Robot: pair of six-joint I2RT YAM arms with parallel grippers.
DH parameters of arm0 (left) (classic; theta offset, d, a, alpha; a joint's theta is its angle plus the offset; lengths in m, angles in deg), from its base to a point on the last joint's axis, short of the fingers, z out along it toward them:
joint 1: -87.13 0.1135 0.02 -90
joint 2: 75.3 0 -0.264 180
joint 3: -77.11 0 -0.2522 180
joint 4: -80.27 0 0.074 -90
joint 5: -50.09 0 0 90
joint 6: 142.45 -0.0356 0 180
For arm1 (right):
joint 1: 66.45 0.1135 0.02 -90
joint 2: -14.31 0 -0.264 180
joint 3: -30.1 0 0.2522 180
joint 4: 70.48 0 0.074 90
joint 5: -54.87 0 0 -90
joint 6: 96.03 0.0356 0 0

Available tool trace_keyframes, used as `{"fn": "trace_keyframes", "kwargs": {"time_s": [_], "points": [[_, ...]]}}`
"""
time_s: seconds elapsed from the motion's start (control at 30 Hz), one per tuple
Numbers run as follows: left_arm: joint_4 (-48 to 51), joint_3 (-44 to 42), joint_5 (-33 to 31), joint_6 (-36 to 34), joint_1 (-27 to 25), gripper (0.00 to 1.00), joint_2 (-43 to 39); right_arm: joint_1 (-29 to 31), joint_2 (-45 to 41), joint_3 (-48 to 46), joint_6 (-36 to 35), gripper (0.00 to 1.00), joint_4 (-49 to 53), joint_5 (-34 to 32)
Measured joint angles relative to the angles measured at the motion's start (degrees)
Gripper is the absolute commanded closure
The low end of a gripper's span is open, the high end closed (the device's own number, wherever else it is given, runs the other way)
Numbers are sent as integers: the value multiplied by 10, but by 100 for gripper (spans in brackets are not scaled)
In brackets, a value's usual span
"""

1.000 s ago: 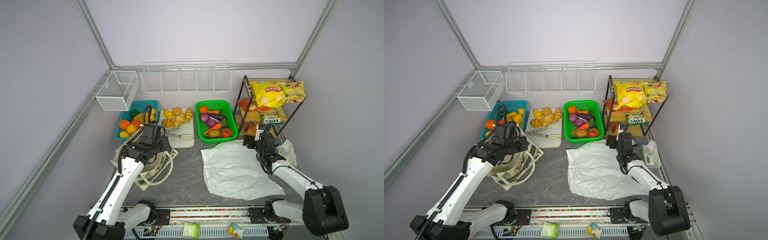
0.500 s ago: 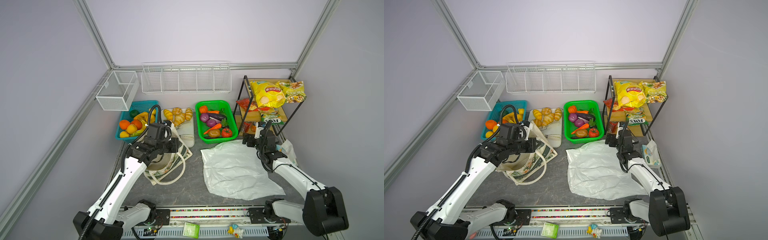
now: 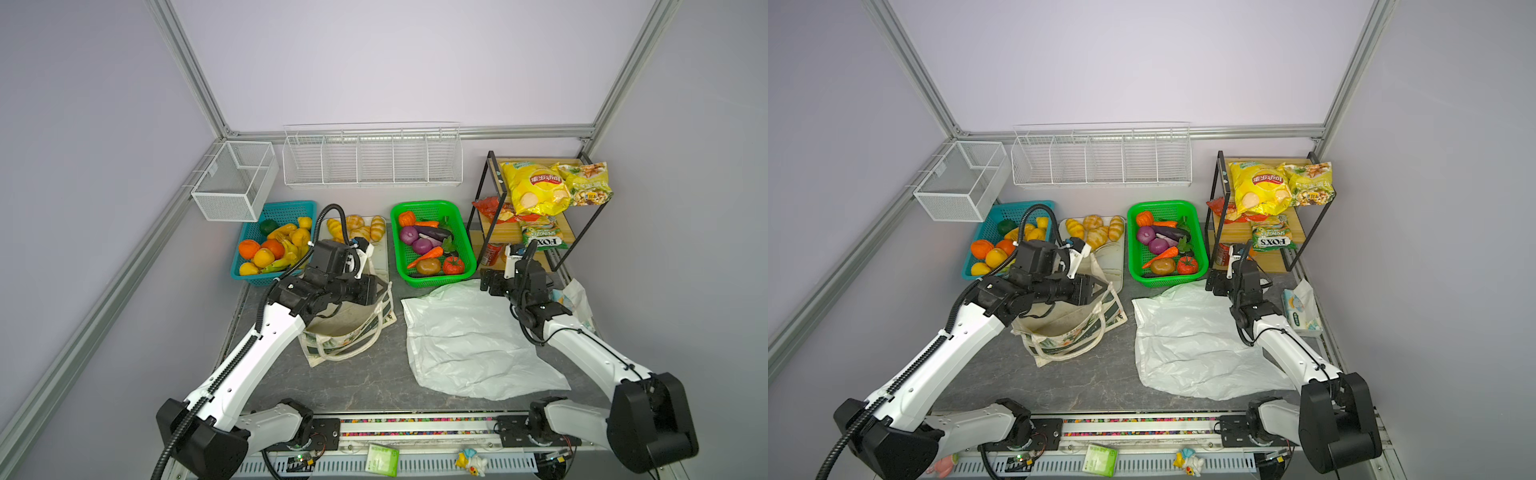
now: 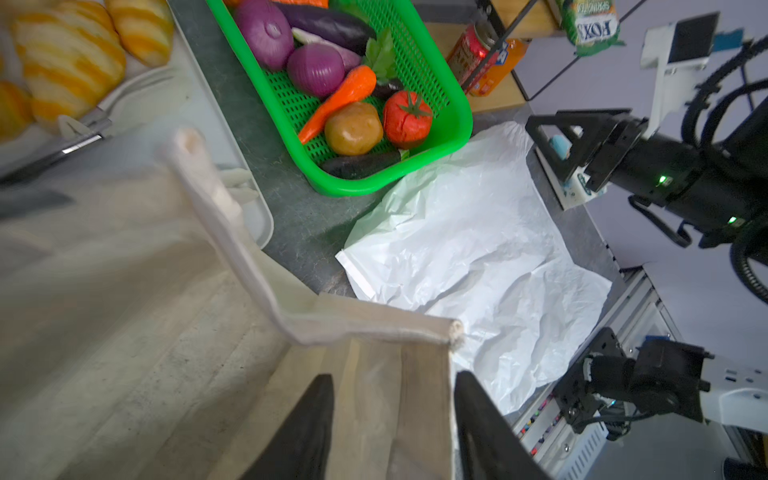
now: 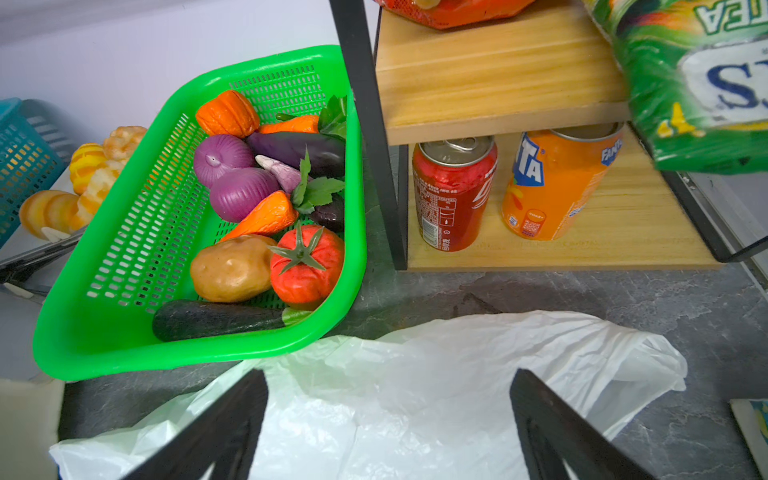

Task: Place the mixed food into the grocery bags and tie them
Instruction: 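Lift the tote bag upright with the left gripper while the right gripper approaches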

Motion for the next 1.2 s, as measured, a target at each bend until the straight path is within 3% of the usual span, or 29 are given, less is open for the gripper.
{"fn": "trace_keyframes", "kwargs": {"time_s": [0.1, 0.3, 0.43, 0.57, 0.7, 0.87, 1.07, 1.2], "points": [[11, 30, -41, -35, 16, 43, -16, 10, 0, 1, 0, 6, 2, 6], [43, 49, -140, -100, 95, 33, -38, 38, 2, 11, 7, 6, 9, 31], [58, 45, -203, -152, 104, 25, -32, 48, 16, 19, 9, 6, 9, 50], [66, 44, -235, -203, 104, 24, 9, 49, 25, 19, 9, 6, 10, 59], [73, 56, -241, -228, 105, 36, 83, 49, 25, 19, 9, 6, 10, 68], [88, 98, -237, -242, 106, 70, 150, 49, 16, 19, 16, 6, 13, 80], [96, 100, -216, -226, 106, 98, 147, 65, -12, 22, 19, 6, 45, 115], [103, 99, -198, -191, 106, 100, 132, 95, -12, 50, 8, 6, 91, 132]]}}
